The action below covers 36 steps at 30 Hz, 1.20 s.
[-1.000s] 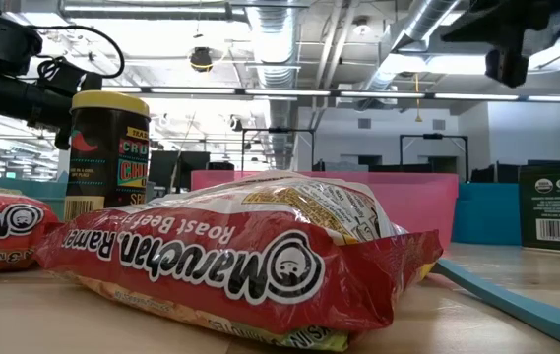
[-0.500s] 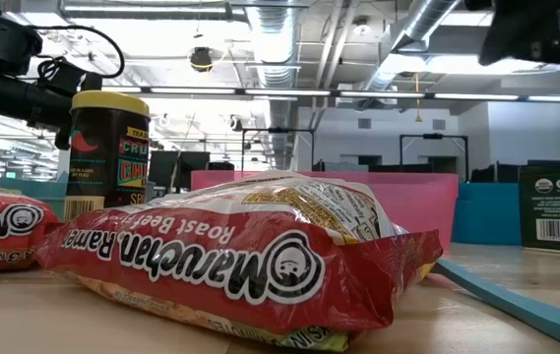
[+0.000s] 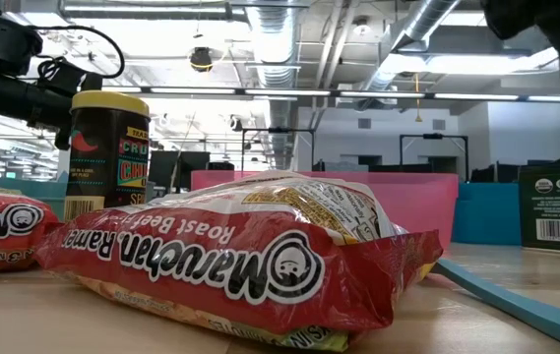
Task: Pick & Place Food Item
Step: Put the black seasoning can into the blue bin
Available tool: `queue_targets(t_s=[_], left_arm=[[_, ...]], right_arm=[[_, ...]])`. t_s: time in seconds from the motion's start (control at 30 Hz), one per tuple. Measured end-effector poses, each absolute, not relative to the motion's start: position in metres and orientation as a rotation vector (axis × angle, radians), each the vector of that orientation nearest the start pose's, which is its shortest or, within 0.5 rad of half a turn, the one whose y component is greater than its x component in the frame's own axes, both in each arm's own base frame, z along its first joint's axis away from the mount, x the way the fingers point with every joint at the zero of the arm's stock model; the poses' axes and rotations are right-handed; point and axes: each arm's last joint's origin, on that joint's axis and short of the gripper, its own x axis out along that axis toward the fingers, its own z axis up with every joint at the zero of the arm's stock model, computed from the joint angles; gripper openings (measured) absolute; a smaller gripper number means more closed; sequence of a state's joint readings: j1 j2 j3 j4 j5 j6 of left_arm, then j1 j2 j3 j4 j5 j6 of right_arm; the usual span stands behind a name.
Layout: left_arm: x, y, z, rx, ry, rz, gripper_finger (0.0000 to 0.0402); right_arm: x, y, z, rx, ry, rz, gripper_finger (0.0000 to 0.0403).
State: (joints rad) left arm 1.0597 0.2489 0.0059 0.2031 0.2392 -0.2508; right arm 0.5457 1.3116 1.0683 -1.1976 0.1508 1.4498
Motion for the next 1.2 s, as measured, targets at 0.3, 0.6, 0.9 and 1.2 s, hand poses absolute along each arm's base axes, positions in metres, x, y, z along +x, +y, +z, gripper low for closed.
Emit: queue_targets(t_s=[0.3,0.6,0.9,1.2], left_arm=[[0.061,0.094,0.164,-0.262,-0.070,0.821,0.0000],[0.061,0.094,0.164,-0.262,-0.070,0.820,0.0000],[0.061,0.094,0.164,-0.262,-0.070,0.821,0.0000],[0.061,0.094,0.164,-0.262,-0.070,0.820,0.0000]], right_arm=[[0.191,0.114,0.255,0.702,1.292,-0.685,0.0000],[0.193,0.107,0.255,0.707,1.297,-0.727,0.0014],[0.195,0.103,0.254,0.687,1.300,-0.718,0.0108],[0.192,0.098,0.242,0.660,1.280,-0.783,0.0203]])
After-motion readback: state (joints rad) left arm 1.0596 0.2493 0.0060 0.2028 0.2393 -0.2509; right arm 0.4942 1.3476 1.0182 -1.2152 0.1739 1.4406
